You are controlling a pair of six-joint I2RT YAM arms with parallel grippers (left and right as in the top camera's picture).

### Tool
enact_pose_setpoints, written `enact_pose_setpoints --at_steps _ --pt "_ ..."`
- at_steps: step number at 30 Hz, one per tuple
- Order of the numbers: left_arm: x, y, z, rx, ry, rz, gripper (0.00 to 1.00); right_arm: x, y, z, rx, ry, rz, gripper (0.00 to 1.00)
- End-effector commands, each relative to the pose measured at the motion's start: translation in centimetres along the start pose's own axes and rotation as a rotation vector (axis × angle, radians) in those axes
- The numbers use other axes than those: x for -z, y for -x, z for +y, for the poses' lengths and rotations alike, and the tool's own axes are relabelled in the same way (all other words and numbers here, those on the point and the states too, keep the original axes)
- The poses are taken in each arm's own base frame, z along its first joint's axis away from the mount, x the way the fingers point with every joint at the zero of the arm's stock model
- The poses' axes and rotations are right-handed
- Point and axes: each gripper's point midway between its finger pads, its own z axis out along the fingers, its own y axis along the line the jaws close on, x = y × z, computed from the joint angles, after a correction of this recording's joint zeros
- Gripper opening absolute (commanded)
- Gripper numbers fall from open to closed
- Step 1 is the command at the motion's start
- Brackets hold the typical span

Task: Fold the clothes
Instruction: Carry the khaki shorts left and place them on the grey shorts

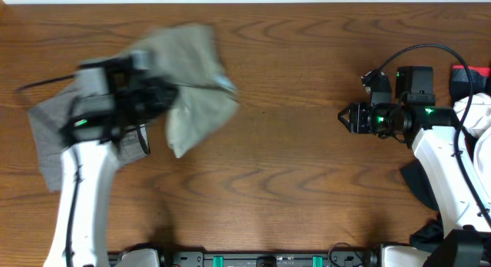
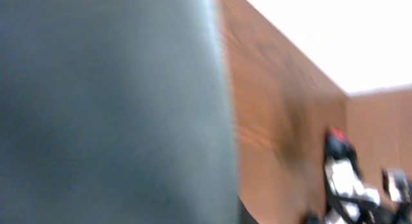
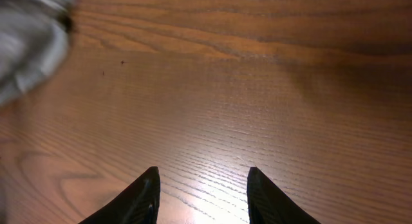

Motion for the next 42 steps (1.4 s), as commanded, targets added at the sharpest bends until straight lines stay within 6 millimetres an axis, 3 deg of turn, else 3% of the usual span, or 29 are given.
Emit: enact_pose_setpoints --at_steps 1,6,12,14,16,20,23,27,30,33,37,42 --pt "3.1 2.5 3.9 0.008 0.081 -0.096 0.06 -0.1 0.2 0.7 0.024 0.021 0.000 0.42" --pt "6.7 4.7 12.6 0.033 0.343 -0.185 0.06 -0.1 0.3 0.7 0.017 0.021 -0.001 0.42" --pt "7.8 4.8 17.9 0.103 0.429 -0.174 0.06 -0.1 0.3 0.7 0.017 0.021 -0.002 0.42" --pt "7.4 5.0 17.8 0.110 0.393 -0.174 0.06 -0.1 0.3 0.7 0.016 0.021 -0.001 0.42" --pt "6.9 5.9 16.1 0.109 0.291 -0.203 0.06 -0.1 0.3 0.7 0.013 0.021 -0.001 0.42" --pt "6.1 9.2 8.1 0.001 -0.067 -0.263 0.06 -0.1 0.5 0.7 0.015 0.021 -0.011 0.42" --pt "5.1 10.3 2.6 -0.127 -0.208 -0.276 0.06 -0.1 0.8 0.7 -0.005 0.021 -0.021 0.42" --pt "3.3 9.4 -0.7 -0.287 -0.259 -0.248 0.06 -0.1 1.0 0.7 -0.044 0.023 -0.030 0.41" --pt "2.7 8.9 0.7 -0.338 -0.204 -0.231 0.06 -0.1 0.9 0.8 -0.049 0.027 -0.026 0.41" --pt "3.2 9.7 4.6 -0.330 -0.078 -0.252 0.06 -0.1 0.9 0.8 -0.050 0.026 -0.024 0.41" --pt "5.6 11.6 9.0 -0.291 0.043 -0.325 0.06 -0.1 1.0 0.8 -0.047 0.027 -0.031 0.40" --pt "8.7 13.5 11.6 -0.275 0.104 -0.422 0.06 -0.1 1.2 0.8 -0.044 0.027 -0.036 0.40"
